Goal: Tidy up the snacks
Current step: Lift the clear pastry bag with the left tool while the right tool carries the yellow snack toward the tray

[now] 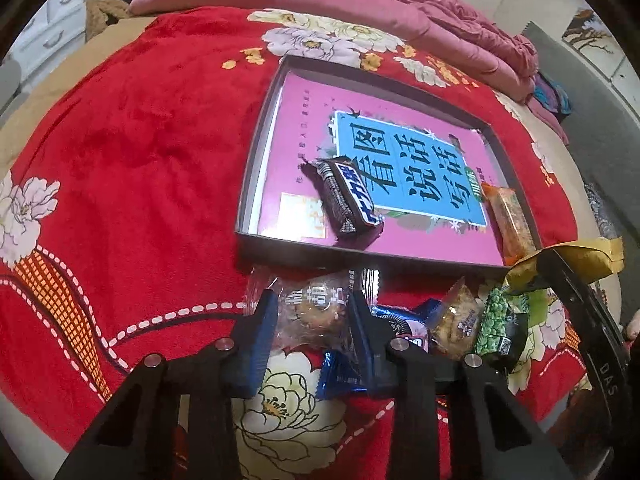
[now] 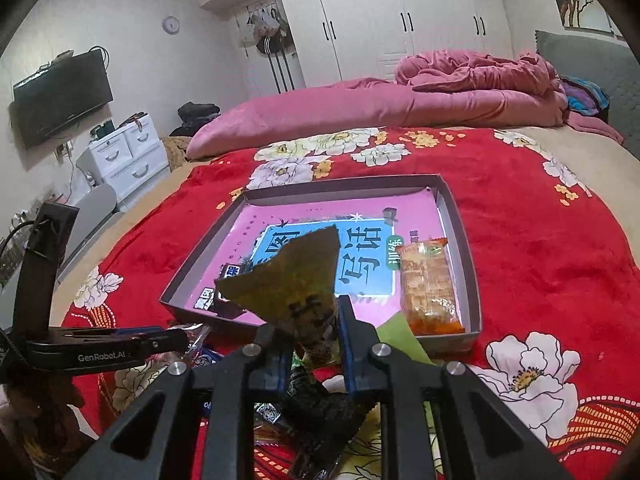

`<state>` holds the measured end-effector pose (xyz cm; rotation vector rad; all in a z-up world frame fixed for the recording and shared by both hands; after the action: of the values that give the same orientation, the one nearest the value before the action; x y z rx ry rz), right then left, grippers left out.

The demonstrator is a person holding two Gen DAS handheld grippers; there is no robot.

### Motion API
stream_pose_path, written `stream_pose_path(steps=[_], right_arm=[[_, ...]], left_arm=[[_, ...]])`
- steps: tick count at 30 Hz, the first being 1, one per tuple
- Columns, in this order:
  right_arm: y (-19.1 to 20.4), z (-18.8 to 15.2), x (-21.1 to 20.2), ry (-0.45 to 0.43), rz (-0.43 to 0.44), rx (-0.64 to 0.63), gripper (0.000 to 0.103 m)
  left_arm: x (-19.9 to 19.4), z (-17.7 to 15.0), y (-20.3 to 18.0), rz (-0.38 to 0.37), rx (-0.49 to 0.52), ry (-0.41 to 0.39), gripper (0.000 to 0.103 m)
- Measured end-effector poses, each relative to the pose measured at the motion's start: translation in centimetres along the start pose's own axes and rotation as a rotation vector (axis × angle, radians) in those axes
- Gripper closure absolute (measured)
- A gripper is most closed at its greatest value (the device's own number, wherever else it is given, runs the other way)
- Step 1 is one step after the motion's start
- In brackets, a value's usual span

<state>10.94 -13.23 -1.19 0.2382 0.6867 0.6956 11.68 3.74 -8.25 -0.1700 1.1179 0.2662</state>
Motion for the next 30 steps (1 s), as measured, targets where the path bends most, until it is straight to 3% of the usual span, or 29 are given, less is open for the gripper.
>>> stream_pose_path(steps=[14, 19, 20, 21, 22, 30], right_arm=[[-0.1, 0.0, 0.1, 0.0, 0.013, 0.017, 0.082], [0.2, 0.0, 0.2, 0.0, 0.014, 0.01, 0.082], [0.2, 0.1, 0.2, -0.001, 0.016, 0.009, 0.082], [0.2, 0.1, 0.1, -0.003, 0.017, 0.009, 0.082], [0.2, 0.1, 0.1, -0.005, 0.017, 0.009, 0.082], [0.8, 0.6, -0.4, -0.035, 0.025, -0.005, 0.082]], left_arm=[[2.4, -0.6, -0.6, 0.028, -0.002, 0.085, 0.03], [3.1, 0.0, -0.5, 0.005, -0.045, 0.086, 0.032], [3.0, 0.0, -0.3, 0.0, -0.057, 0.085, 0.036], [2.8, 0.0, -0.1, -0.007, -0.066, 0.082, 0.049], [2.7, 0.0, 0.1, -0.017, -0.071, 0.082, 0.054], [-0.6, 0.6, 0.8, -0.043, -0.078, 0.012, 0.055]])
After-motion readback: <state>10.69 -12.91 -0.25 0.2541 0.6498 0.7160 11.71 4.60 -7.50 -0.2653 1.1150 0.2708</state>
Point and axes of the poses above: each gripper's, at about its wrist camera, not at the fingertips, and x roughly the way its jaws point, y to its left, z to its top, the point moved 7 cm from there along x, roughly the way its jaws point, and after that the axes turned 15 degrees about z, right-handed, at the moved point
